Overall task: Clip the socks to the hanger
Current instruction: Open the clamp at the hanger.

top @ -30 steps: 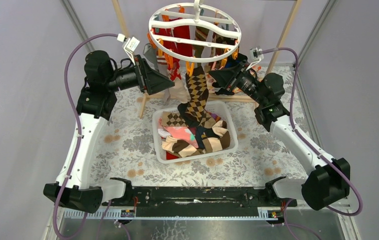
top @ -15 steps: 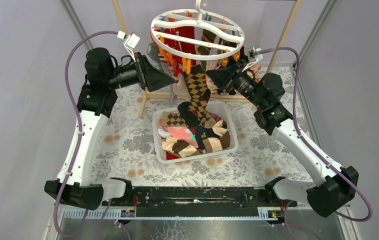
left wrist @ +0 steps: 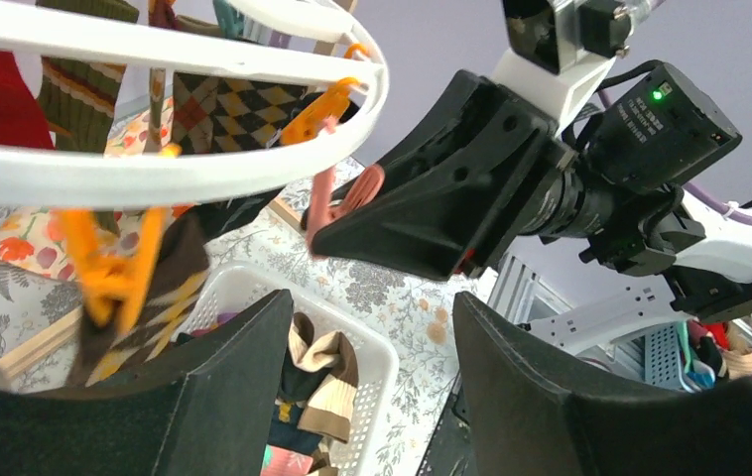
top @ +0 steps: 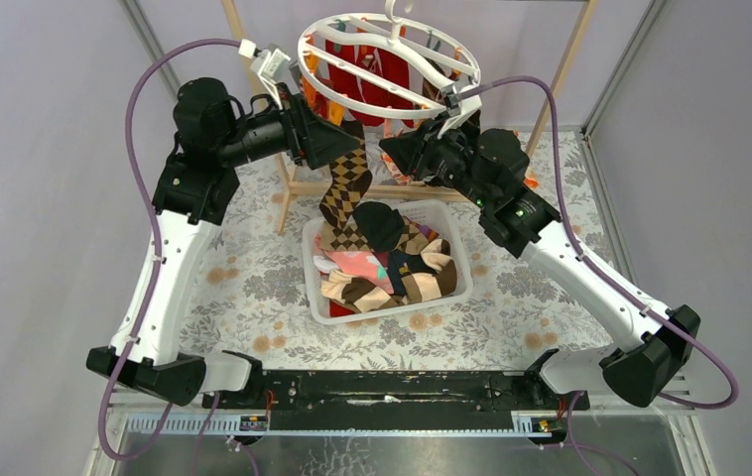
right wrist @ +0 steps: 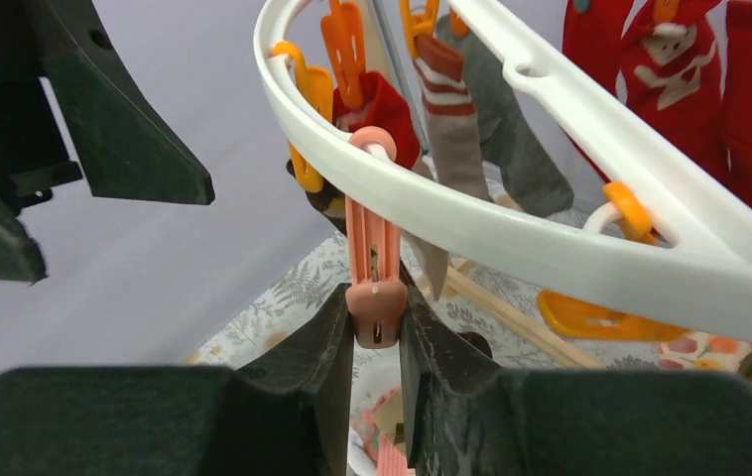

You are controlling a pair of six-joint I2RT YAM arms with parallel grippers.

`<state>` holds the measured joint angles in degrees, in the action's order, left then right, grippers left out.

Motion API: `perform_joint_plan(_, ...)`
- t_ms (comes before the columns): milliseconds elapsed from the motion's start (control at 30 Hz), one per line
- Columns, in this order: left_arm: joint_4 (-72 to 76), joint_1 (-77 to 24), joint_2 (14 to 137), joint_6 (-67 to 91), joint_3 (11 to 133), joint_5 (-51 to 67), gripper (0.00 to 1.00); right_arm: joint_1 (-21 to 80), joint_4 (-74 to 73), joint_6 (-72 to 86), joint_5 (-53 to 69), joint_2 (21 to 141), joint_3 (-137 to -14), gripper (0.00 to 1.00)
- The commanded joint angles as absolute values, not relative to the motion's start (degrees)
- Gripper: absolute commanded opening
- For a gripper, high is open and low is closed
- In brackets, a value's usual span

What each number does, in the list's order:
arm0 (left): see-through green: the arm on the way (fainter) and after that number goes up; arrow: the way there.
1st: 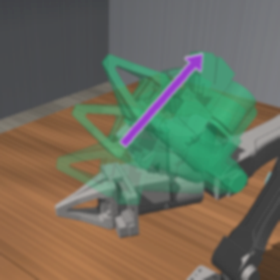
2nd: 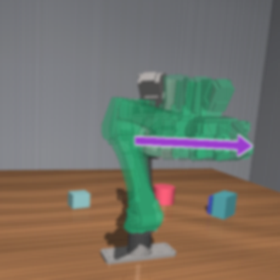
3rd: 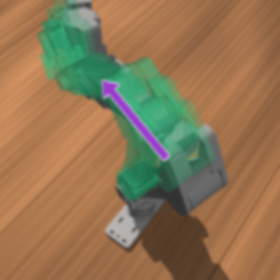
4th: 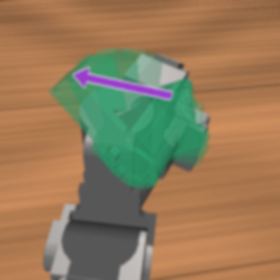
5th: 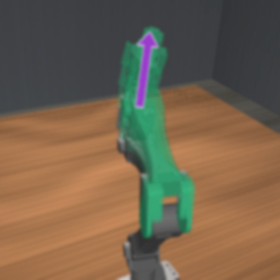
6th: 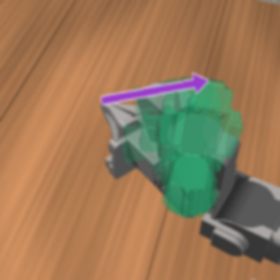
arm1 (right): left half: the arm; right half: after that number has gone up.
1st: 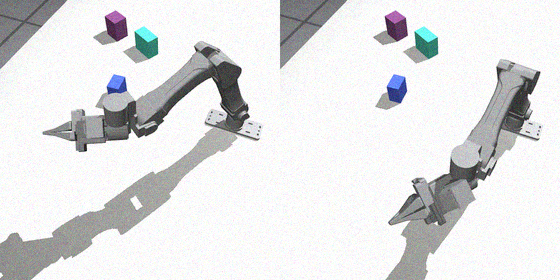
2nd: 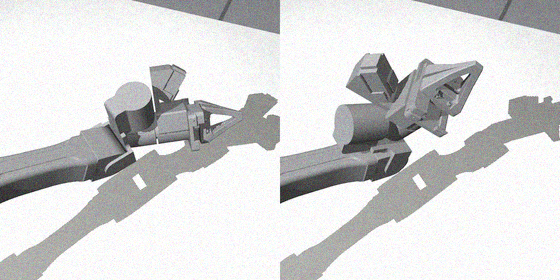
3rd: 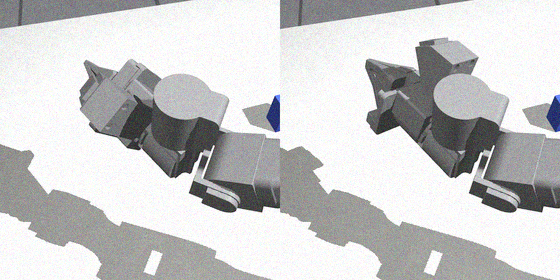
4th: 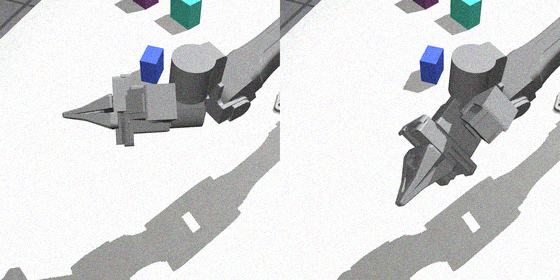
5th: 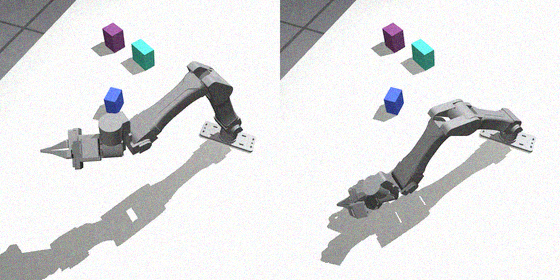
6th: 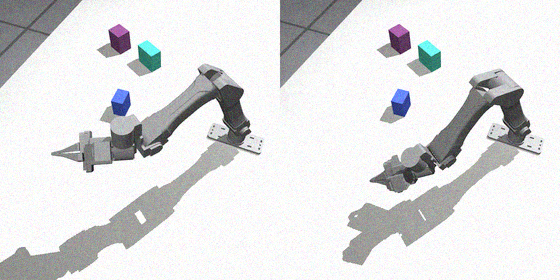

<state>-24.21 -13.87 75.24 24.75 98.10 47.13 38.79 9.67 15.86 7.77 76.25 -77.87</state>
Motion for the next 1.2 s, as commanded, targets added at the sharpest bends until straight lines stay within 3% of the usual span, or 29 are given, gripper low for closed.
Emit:
perform_joint_plan(0,-28.5,-17.8,78.2,19.9,102.7,40.2,0.67,41.2,9.7,12.4,4.0,76.3,-81.0,0.07)
perform_joint_plan(233,-28.4,-21.5,84.8,18.4,107.6,34.9,0.6,42.8,11.1,12.1,3.1,76.4,-79.5,0.09)
perform_joint_plan(733,-19.6,-22.9,86.9,23.0,104.6,32.8,0.4,43.2,14.9,14.9,6.1,76.6,-76.9,0.19)
perform_joint_plan(1000,-16.5,-22.9,88.6,27.1,104.2,37.7,0.44,43.2,16.8,16.6,7.8,77.0,-76.2,0.24)
perform_joint_plan(1167,-15.7,-22.8,88.3,27.1,103.5,35.5,0.26,43.2,17.9,17.2,8.2,76.4,-75.2,0.33)
